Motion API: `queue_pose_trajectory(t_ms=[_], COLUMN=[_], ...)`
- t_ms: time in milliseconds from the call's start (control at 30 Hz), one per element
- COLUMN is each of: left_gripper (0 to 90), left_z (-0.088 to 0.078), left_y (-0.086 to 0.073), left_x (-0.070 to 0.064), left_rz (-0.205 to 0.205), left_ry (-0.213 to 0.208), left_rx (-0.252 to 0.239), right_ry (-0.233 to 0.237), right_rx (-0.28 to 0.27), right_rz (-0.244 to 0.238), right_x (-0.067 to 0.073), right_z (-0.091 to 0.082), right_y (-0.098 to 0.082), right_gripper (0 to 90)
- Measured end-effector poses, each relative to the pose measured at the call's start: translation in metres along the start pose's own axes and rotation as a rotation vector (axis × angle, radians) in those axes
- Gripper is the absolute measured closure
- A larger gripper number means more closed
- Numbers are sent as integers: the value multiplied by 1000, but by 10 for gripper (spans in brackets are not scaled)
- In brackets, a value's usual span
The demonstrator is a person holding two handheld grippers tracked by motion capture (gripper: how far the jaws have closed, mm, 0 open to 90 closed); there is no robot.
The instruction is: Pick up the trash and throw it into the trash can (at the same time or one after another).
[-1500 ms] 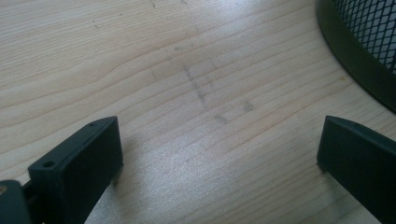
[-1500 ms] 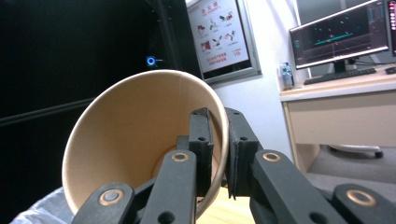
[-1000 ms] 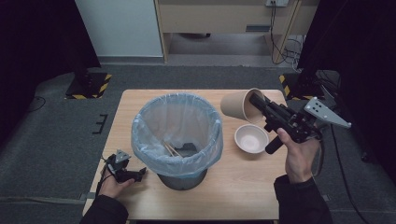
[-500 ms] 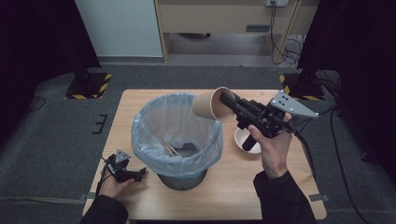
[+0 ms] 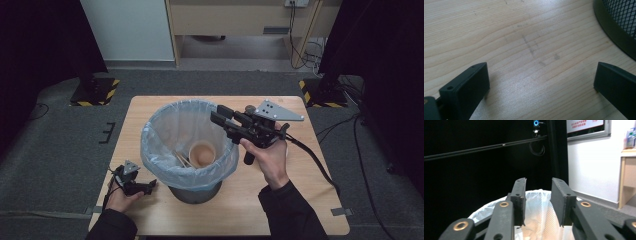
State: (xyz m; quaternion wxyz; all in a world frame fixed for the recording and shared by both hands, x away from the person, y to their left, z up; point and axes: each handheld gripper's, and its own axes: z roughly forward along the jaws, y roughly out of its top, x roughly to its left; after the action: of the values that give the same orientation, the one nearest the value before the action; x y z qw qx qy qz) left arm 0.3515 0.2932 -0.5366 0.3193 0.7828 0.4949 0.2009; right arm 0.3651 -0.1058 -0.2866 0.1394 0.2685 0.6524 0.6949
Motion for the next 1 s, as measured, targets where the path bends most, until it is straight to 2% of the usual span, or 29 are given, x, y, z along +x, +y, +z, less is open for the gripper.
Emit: queue_pose_trajectory(t_ms=[167,300,367,500,700,1000], left_gripper=[0,0,0,0,0,0], left_z=[0,0,0,0,0,0], left_y=[0,0,0,0,0,0], left_x=[0,0,0,0,0,0], left_rz=[-3,-3,-3,-3,-2,-3], left_ry=[0,1,0,0,1,0], left_rx=[-1,-2,-1,-1,-1,-1], right_ry=[-72,-132,-136,-207,-342,-497], right_rx=[-40,-42,-78,-86,-23,113], right_rz=[-37,-65,-30,-16,-9,49], right_x=[-8,-16,-23,-41,-76,-135], right_z=[-16,-31,-40,-58,-78,-99], right_y=[15,26,28,26,0,-63], right_gripper=[566,538,547,546,523,477])
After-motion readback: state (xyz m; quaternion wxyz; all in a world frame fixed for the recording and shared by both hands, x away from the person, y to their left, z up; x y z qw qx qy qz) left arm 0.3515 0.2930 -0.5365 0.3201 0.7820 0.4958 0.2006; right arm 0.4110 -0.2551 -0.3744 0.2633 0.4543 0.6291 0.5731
